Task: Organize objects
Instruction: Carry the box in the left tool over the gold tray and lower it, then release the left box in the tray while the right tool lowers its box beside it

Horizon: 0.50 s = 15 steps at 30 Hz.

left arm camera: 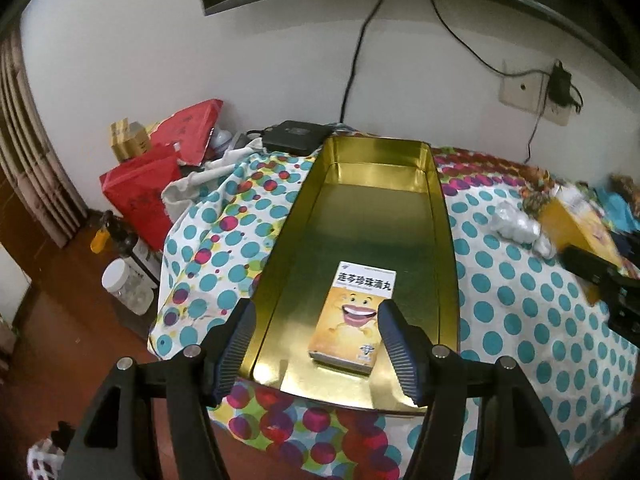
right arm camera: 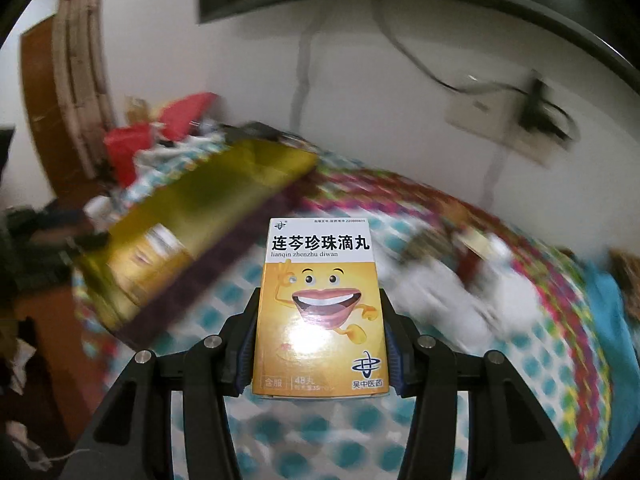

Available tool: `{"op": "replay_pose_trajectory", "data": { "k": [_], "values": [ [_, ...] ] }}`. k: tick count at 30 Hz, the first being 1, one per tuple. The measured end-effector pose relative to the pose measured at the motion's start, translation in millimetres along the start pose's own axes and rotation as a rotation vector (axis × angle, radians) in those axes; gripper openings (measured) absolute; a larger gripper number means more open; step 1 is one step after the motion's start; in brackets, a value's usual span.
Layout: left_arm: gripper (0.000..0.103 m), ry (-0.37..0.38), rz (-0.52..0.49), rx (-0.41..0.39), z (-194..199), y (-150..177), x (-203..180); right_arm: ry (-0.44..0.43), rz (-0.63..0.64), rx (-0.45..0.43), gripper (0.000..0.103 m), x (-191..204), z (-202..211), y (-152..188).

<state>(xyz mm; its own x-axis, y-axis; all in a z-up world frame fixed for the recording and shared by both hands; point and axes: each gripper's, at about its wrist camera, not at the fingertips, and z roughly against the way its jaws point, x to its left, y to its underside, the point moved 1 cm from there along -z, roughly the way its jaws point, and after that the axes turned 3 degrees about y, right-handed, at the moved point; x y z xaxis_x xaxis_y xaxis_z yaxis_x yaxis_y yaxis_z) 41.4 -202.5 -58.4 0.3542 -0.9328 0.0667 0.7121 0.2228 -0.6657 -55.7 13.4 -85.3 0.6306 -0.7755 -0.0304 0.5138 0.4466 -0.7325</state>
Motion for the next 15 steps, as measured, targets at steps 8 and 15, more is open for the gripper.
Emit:
{"op": "replay_pose_trajectory", "data": {
  "k": [8,15],
  "values": [
    [0.065,0.012,0.092,0.014,0,7,31,-0.127,0.102,0.049,0.048,83,-52,-62],
    [0.065,0.027,0.126,0.027,-5,11,44,-0.127,0.111,0.174,0.048,106,-114,-73]
  ]
}}
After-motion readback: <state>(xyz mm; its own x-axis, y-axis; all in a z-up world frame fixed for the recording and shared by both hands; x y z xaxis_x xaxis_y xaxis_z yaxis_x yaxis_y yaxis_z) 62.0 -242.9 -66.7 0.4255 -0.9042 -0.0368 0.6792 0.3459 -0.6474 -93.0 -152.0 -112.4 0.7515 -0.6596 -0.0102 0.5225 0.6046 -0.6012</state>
